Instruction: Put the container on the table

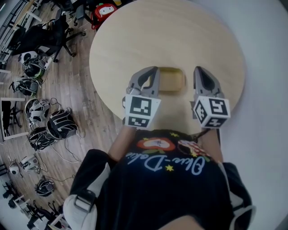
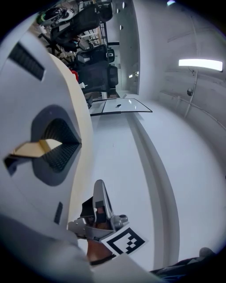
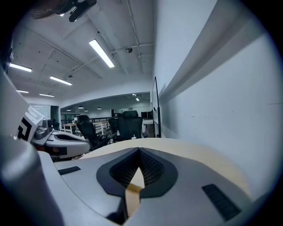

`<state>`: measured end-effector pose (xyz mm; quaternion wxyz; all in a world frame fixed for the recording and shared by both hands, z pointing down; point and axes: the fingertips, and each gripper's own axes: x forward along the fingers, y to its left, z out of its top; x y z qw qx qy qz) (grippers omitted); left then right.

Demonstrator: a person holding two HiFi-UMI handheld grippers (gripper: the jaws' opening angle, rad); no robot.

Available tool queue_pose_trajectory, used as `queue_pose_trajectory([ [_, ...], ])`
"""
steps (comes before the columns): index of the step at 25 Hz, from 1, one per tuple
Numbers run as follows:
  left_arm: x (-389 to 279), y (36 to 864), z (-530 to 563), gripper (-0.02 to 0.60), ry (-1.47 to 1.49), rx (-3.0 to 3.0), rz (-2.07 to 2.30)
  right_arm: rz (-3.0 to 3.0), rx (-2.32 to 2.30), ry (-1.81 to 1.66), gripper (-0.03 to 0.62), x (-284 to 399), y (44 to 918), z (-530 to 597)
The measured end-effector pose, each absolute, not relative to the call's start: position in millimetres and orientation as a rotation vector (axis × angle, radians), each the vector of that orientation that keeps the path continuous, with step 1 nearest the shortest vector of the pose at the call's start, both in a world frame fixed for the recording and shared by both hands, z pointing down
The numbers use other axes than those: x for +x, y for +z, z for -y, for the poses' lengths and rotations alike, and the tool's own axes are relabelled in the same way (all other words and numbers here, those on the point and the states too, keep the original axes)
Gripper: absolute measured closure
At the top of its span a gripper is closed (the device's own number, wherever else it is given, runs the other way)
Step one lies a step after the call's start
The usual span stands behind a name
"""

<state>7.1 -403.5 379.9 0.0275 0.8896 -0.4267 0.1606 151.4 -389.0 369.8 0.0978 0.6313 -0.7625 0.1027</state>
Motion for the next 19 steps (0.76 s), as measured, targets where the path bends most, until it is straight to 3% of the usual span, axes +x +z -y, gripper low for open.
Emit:
queue_pose_trajectory([
  [19,-3,392,410,0.581,0.518,2.693,1.353,2.252,1.820,0.322,0.594,146,381,394],
])
